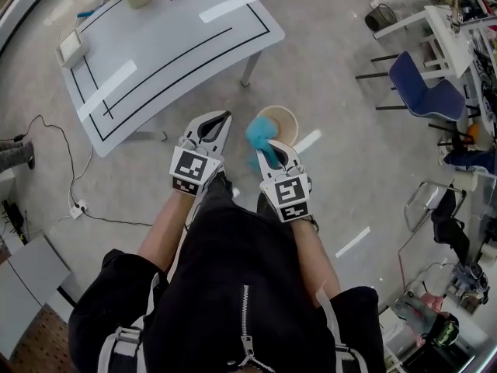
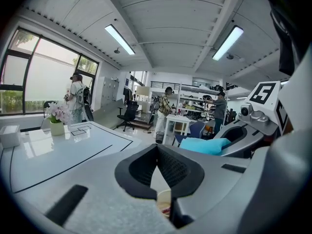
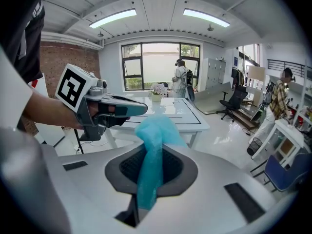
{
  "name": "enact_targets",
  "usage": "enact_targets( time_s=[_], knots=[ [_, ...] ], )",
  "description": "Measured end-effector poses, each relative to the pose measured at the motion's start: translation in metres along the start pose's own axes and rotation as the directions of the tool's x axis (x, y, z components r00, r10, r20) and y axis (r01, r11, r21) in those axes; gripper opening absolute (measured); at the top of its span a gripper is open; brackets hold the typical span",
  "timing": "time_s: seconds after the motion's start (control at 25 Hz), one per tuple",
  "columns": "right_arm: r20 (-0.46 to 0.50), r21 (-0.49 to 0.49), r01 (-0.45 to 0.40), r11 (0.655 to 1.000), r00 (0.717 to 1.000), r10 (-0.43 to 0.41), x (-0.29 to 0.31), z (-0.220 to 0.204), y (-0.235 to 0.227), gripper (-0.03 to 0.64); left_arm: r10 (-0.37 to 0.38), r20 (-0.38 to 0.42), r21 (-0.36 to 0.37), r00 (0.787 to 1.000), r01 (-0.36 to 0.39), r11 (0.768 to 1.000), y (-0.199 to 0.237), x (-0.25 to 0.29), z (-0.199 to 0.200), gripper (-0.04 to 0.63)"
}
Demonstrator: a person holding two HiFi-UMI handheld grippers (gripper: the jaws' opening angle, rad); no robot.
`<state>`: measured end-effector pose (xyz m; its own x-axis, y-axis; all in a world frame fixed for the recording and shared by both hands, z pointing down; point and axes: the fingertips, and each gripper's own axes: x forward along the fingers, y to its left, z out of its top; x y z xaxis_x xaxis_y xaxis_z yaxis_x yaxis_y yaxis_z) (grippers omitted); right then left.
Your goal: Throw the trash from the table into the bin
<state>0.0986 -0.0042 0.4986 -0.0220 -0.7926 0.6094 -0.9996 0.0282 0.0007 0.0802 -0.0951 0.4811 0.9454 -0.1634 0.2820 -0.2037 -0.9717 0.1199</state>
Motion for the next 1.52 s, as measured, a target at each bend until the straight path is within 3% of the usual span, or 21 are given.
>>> enact_targets(
  time_s=[0.44,0.84,1.12,1.52],
  knots=[
    [0.015,-0.025,-0.098,0.995,0.995,0.098,-0.028,-0.040,-0.086,0.028,0.122,-0.025,0.007,0.992,-0.121,0.993,-0.064,0.060,0.006,0.006],
    [0.009,-0.084,-0.253,0.964,0.967,0.255,-0.058,-0.072,-0.168,0.028,0.274,-0.069,-0.016,0.959,-0.276,0.961,-0.121,0.126,0.002,0.006],
    [-0.022,-0.064,-0.259,0.964,0.966,0.258,-0.054,-0.112,-0.188,0.028,0.282,-0.087,-0.025,0.955,-0.286,0.958,-0.141,0.141,-0.020,0.006],
    [-0.001,-0.037,-0.248,0.968,0.969,0.248,-0.034,-0.179,-0.166,0.028,0.257,-0.080,-0.008,0.963,-0.258,0.966,-0.153,0.153,-0.085,0.006]
  ],
)
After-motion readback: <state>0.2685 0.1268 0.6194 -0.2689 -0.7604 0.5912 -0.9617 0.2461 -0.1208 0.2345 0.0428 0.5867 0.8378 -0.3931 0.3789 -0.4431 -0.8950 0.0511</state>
